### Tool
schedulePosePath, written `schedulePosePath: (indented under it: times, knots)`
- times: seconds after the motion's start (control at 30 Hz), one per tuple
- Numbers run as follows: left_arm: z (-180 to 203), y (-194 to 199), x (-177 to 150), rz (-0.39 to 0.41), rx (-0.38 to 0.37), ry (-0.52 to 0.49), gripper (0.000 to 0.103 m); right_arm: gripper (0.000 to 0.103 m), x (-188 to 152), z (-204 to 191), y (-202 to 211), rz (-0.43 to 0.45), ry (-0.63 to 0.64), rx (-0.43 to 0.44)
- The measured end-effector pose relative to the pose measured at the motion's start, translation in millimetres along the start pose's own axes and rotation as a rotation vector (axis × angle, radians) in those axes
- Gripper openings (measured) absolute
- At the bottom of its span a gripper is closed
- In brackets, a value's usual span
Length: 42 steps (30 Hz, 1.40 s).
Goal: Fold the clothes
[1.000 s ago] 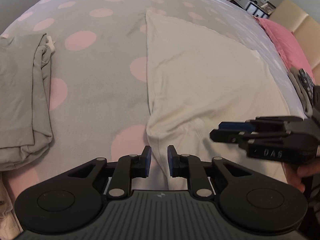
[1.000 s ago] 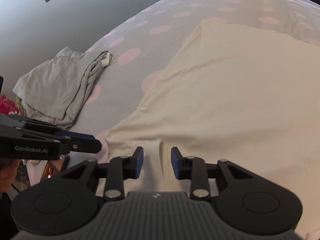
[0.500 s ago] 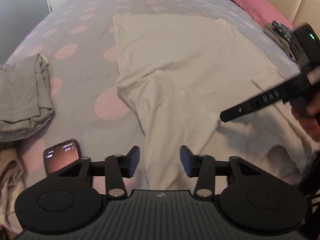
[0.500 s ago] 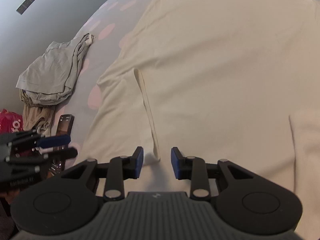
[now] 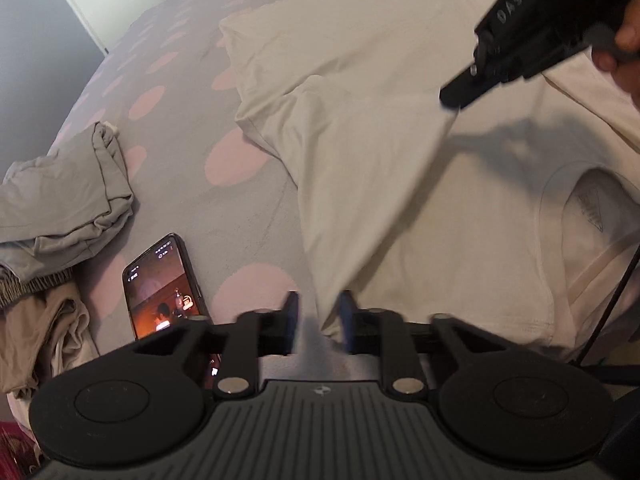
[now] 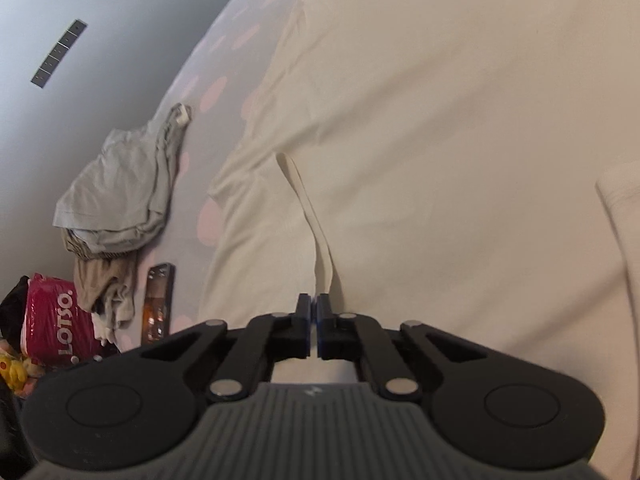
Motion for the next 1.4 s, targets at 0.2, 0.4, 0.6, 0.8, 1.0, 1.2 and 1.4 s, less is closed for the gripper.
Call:
schedulePosePath:
  times: [0.2,0.4,0.6,0.8,1.0,1.2,1.4]
  knots:
    - [22,-5,-6,-0.039,0.016,-0.151,0.000,0.002,1,4,0,0.021,0.067,-0.058]
    - [24,-14,-13,-0.105,0.010,-0.163,0.000,0.002,-3,10,-6,0.019,0.123,-0.106]
    - [6,6,-3,-0.072,-0.102,-0.009,0.047,0.027,1,14,16,0.060,0.157,-0.194]
    - [-23,29,19,0.020,-0.216,0.189,0.051,0.027,8,17,45,0.121,0.139,-0.191]
    - [-53,-4,28,-0.059,-0.238,0.340,0.051,0.029,-1,5,75,0.186,0.206,-0.200]
    - [-50,-38,23,-0.137,-0.262,0.378,0.047,0.032,-22,-7,93,0.244,0.285,-0.219]
    - [-40,-51,25,-0.168,-0.239,0.329,0.041,0.032,-42,-14,89,0.230,0.316,-0.212]
Point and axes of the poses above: each gripper's, at about its wrist camera, not at the fingertips, and y roughly against the way its jaws point, z to its right, x to its top, the point moved 7 cm from there along -y, roughly the way its jaws point, and after that the axes turned 7 degrees about -y, right-handed, at the moved point
